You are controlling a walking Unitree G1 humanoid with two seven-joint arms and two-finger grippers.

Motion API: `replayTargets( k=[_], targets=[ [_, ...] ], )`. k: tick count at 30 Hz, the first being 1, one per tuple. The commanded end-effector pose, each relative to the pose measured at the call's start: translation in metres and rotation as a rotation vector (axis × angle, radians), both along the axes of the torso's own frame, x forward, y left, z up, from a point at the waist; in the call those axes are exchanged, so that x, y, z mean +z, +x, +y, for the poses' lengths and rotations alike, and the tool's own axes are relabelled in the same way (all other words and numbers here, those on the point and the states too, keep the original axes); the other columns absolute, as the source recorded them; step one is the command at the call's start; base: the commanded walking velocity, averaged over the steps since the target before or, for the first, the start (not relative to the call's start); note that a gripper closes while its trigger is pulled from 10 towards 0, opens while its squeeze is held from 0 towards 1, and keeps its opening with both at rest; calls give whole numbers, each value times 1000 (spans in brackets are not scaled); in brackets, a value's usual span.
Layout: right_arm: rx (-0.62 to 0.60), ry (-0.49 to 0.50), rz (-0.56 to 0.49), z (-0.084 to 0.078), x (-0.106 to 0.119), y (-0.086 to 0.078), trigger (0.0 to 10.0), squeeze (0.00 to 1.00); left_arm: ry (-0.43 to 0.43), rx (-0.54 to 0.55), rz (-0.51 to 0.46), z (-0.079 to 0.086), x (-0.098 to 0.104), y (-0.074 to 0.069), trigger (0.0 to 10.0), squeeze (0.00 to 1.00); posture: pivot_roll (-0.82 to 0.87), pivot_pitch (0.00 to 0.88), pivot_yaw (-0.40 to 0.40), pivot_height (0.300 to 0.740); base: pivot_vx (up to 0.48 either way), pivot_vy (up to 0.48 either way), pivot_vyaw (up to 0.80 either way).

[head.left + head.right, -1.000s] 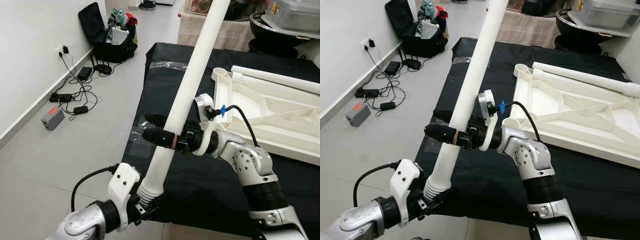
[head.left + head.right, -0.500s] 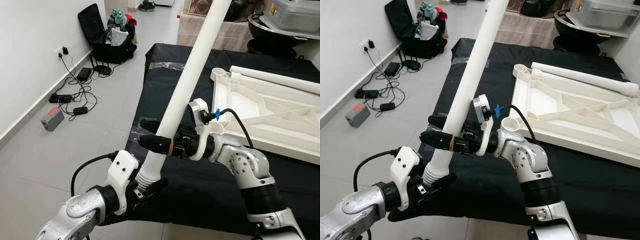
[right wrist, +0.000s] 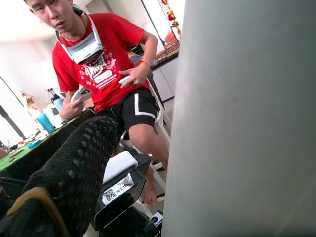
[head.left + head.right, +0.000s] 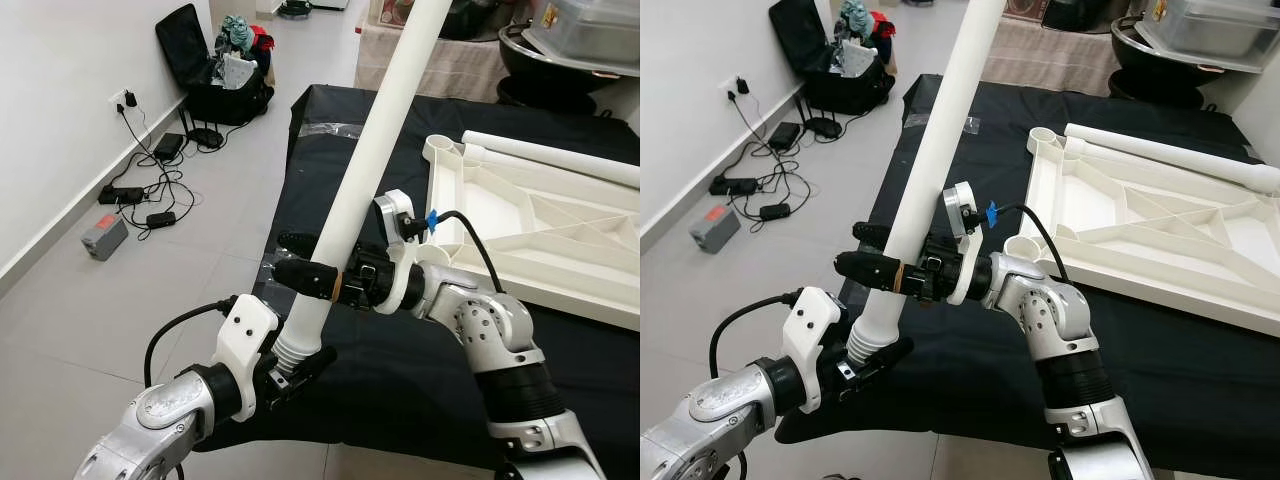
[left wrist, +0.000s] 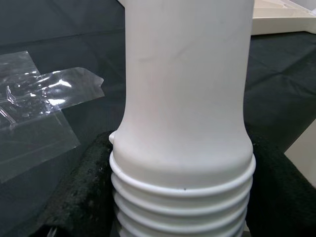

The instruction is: Building children table

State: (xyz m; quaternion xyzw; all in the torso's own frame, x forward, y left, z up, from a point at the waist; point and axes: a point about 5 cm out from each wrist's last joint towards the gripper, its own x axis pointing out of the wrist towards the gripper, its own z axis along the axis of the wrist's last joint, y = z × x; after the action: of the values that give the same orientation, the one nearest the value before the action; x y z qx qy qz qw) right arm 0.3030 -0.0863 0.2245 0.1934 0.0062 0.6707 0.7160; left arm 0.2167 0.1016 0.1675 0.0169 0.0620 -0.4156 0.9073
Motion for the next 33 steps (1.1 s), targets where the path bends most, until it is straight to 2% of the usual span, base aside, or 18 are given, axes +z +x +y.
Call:
replayTargets(
  k=[1,4,5,20,26,27,28,29,33],
  targets=[
    [16,7,-9,4,3,-1,6235,0,-2,-49,18,-7,-4,-6,10000,0,85,148,-64,740,0,0,0],
    [15,4,-8,4,2,-1,6235,0,1,-46,20,-6,-5,-7,10000,0,89,149,-67,740,0,0,0],
    [14,3,-3,4,1,0,0,0,3,-40,24,-4,-5,-8,10000,0,88,149,-67,740,0,0,0],
    [14,7,-6,3,2,0,0,0,14,-11,34,4,-8,-7,10000,0,87,150,-65,740,0,0,0],
    [10,16,-3,3,2,0,0,0,31,-4,80,3,-14,-7,10000,0,87,149,-65,740,0,0,0],
    [10,20,-4,2,3,0,0,0,33,3,84,2,-14,-6,10000,596,87,147,-63,740,0,0,0],
    [10,20,-4,2,3,0,0,0,33,3,84,2,-14,-6,10000,596,87,147,-63,740,0,0,0],
    [9,23,-4,2,4,0,0,0,24,10,80,3,-14,-6,10000,1000,87,147,-63,740,0,0,0],
    [6,28,-7,1,5,0,0,0,12,16,74,4,-13,-6,10000,1000,87,135,-64,740,0,0,0]
  ],
)
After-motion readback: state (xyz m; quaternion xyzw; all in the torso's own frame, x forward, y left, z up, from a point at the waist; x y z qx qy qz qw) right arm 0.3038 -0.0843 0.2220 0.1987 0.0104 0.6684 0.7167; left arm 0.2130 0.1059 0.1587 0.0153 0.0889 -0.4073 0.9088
